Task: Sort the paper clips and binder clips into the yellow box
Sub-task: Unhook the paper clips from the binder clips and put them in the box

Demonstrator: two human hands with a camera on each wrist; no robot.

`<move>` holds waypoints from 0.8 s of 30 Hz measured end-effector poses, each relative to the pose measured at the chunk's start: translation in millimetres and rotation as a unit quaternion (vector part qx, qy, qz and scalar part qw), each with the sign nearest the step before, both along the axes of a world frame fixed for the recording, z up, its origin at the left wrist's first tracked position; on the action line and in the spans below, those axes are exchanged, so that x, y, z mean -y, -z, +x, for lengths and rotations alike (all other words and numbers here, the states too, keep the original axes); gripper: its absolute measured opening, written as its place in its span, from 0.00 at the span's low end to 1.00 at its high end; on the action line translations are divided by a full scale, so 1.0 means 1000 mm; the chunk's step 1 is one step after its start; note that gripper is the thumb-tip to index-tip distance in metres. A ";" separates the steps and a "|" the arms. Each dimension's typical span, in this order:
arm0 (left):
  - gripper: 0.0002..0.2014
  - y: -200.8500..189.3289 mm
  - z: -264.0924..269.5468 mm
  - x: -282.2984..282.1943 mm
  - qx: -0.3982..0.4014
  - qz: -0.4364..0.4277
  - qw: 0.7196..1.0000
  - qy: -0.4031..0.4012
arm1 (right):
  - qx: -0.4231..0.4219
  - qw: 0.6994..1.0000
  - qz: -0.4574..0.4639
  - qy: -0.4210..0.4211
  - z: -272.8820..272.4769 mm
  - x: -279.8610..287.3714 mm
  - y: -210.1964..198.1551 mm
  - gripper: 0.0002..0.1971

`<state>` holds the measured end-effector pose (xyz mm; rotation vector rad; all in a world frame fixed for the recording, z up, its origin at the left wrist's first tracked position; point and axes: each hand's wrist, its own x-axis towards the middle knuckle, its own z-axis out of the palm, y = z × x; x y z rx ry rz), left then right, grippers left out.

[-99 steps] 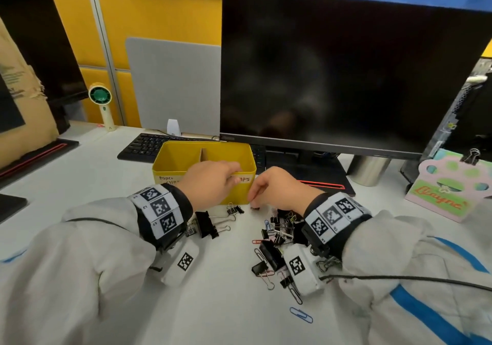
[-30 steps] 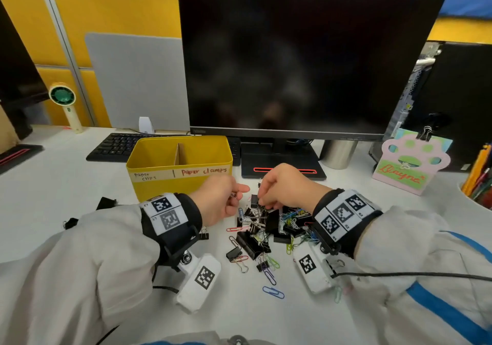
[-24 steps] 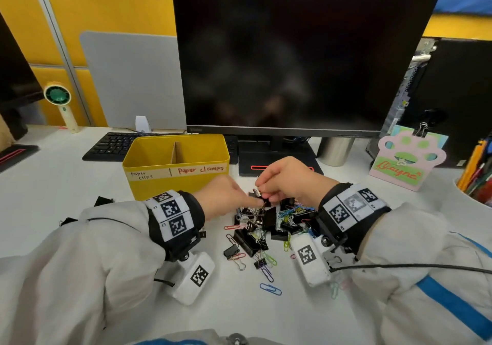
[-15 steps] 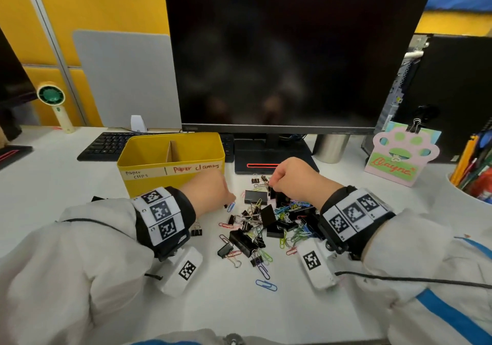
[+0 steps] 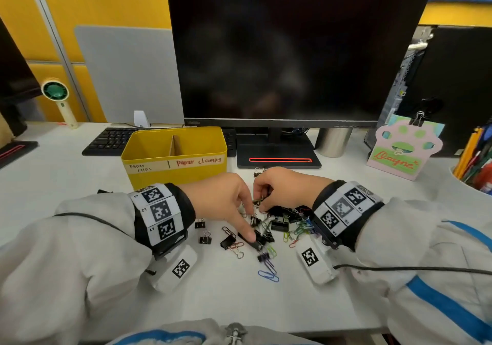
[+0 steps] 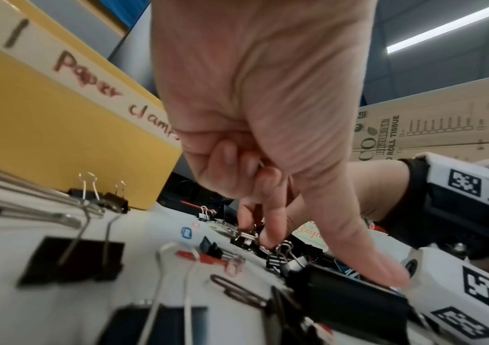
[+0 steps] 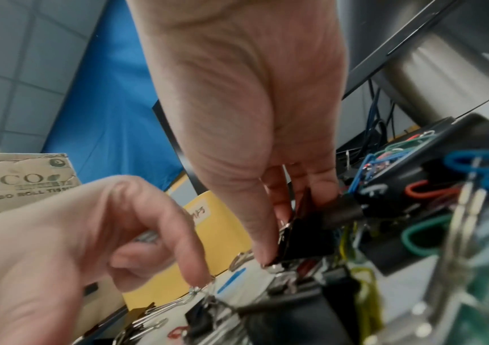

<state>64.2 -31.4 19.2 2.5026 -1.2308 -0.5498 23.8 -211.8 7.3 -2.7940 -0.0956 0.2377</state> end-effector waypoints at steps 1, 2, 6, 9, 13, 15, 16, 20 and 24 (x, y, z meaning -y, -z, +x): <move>0.28 0.002 0.001 0.001 -0.001 0.003 1.000 0.018 | 0.008 1.000 -0.007 0.013 0.000 0.003 0.002 0.12; 0.31 0.003 0.002 0.001 0.004 0.007 1.000 0.029 | 0.013 1.000 -0.013 0.025 0.000 0.007 0.004 0.11; 0.31 0.005 0.005 0.002 0.029 0.042 0.997 0.054 | 0.016 0.996 -0.030 0.080 -0.002 0.019 0.005 0.08; 0.21 0.007 0.006 0.002 0.059 0.043 0.995 0.067 | 0.035 0.990 -0.081 0.112 -0.004 0.024 0.000 0.09; 0.13 0.005 0.009 0.003 0.088 0.003 0.995 0.054 | 0.066 0.996 -0.016 0.054 -0.011 0.022 -0.011 0.10; 0.16 0.003 0.007 0.005 0.089 -0.004 0.994 0.066 | 0.014 0.999 0.033 0.009 -0.015 0.013 -0.013 0.09; 0.19 0.003 0.004 0.007 0.096 0.002 0.992 0.076 | -0.006 0.999 0.034 -0.004 -0.015 0.009 -0.013 0.10; 0.31 0.007 -0.005 0.019 0.144 0.056 0.986 0.059 | -0.010 1.000 0.026 -0.012 -0.011 -0.005 -0.010 0.06; 0.30 0.016 -0.013 0.031 0.195 0.088 0.976 0.027 | -0.007 1.000 -0.020 0.013 -0.006 -0.009 -0.004 0.15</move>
